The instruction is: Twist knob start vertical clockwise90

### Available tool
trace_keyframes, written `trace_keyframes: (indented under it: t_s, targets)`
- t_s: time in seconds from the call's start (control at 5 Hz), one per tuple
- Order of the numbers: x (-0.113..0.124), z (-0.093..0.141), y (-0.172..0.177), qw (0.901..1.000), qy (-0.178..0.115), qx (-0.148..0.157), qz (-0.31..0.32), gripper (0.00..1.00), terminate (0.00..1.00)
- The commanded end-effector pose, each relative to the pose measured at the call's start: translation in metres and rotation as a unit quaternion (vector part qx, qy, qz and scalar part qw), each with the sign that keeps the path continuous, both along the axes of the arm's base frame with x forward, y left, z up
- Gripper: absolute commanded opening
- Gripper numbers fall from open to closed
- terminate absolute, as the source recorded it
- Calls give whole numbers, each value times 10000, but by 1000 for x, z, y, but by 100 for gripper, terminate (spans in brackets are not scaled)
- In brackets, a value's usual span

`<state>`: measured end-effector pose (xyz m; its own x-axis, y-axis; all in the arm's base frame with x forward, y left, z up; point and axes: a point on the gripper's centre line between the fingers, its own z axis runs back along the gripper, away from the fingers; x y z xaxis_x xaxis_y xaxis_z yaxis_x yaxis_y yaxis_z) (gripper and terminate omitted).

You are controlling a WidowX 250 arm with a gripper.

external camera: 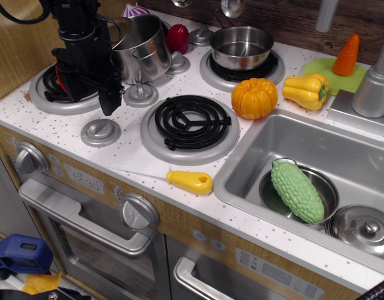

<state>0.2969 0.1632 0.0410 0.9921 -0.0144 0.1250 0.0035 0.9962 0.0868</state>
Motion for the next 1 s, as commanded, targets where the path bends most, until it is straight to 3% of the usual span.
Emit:
trace_keyframes:
  t_s: [0.0, 0.8]
  targets:
    - [0, 0, 0, 10000, 0, 0, 0, 100, 0]
    - [-7, -11, -4, 9999, -75, -19, 92, 100, 0]
